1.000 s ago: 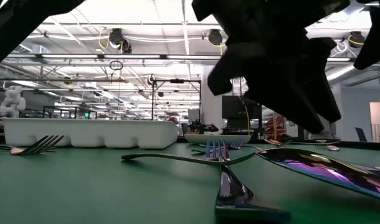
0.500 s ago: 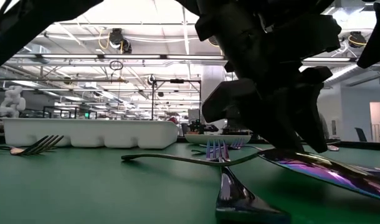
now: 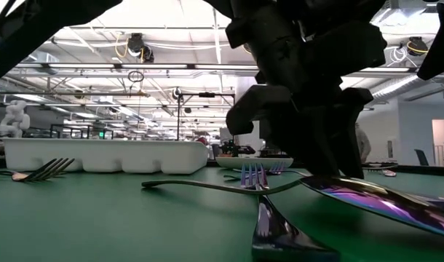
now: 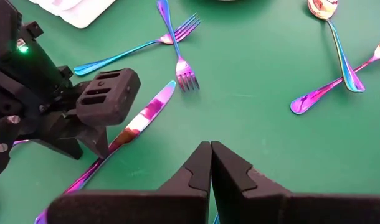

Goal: Sort silverware
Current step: Put the blue knife into the silverware tray

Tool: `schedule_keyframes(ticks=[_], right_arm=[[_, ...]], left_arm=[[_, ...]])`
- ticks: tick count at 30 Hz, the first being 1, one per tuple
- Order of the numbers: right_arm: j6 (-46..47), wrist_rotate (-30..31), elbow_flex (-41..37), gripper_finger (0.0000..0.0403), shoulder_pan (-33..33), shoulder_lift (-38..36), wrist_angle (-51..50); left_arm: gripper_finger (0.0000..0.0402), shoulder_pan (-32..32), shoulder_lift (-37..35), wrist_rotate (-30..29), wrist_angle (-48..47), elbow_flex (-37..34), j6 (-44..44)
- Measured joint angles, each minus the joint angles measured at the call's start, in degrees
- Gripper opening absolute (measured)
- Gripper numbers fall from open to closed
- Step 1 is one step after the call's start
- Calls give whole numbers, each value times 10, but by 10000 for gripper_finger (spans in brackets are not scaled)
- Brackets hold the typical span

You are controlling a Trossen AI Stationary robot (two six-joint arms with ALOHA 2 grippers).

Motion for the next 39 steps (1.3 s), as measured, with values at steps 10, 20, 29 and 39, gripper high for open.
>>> schedule_keyframes(ticks=[10,20,29,39], right_arm=[[-2,0,0,0,0,0,0],[-3,1,0,0,0,0,2],[-5,0,0,0,0,0,5],[-7,0,0,0,0,0,8]], left_arm=[[176,-6,0,-7,-66,20,-33],[176,-22,4,-9,-95,84,7],[176,-7,4,-10,-61,74,13],[176,16,4,22,-81,71,9]])
